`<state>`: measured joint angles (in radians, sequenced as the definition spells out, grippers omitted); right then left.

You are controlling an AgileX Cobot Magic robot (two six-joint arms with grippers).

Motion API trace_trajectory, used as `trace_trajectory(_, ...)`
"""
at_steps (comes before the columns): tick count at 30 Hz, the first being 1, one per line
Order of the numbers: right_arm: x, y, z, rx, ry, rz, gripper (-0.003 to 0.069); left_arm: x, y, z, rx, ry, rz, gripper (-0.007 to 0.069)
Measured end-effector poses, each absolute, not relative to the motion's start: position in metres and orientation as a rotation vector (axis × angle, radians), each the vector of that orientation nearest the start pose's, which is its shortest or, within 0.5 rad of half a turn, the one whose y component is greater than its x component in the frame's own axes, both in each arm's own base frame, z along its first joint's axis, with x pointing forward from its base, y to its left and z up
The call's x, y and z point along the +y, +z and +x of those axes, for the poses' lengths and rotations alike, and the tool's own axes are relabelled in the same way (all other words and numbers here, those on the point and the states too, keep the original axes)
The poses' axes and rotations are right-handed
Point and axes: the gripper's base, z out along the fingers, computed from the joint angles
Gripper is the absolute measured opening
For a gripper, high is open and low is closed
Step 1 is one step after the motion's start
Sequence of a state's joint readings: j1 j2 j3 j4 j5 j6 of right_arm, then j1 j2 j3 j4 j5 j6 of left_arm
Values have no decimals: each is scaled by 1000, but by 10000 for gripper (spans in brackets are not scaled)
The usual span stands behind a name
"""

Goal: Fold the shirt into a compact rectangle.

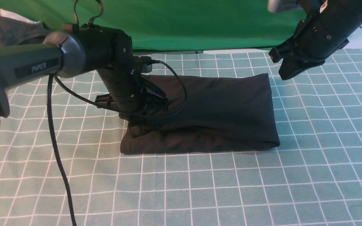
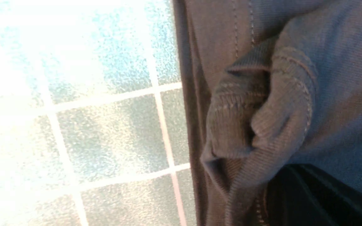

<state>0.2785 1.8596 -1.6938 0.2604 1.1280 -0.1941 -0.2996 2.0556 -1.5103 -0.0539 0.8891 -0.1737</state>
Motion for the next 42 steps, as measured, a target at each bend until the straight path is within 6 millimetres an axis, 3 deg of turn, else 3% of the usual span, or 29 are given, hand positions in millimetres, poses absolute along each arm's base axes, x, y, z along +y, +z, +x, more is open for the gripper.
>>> trace_trajectory(5, 137, 304, 379, 2699, 475, -546, 22, -127, 175, 401, 2926, -137, 143, 12)
trace_trajectory(9, 149, 305, 373, 2672, 505, -666, 22, -127, 177, 401, 2916, -123, 211, 12)
trace_trajectory(14, 158, 304, 367, 2685, 521, -741, 23, -124, 201, 397, 2855, -122, 224, 12)
trace_trajectory(18, 159, 297, 367, 2725, 527, -758, 23, -128, 245, 389, 2734, -257, 173, 12)
trace_trajectory(23, 160, 290, 369, 2750, 531, -751, 23, -149, 261, 381, 2662, -577, 258, 12)
trace_trajectory(27, 162, 275, 375, 2787, 532, -751, 23, -170, 246, 380, 2667, -651, 371, 12)
trace_trajectory(29, 163, 267, 378, 2806, 533, -750, 22, -176, 226, 382, 2718, -616, 390, 12)
trace_trajectory(30, 163, 266, 378, 2807, 533, -750, 22, -175, 226, 382, 2720, -611, 388, 12)
trace_trajectory(34, 165, 254, 381, 2839, 534, -763, 22, -162, 180, 385, 2936, -401, 413, 12)
trace_trajectory(37, 165, 253, 381, 2838, 534, -775, 22, -153, 173, 385, 2991, -311, 423, 12)
trace_trajectory(42, 165, 253, 381, 2831, 531, -788, 22, -150, 182, 385, 2962, -282, 457, 12)
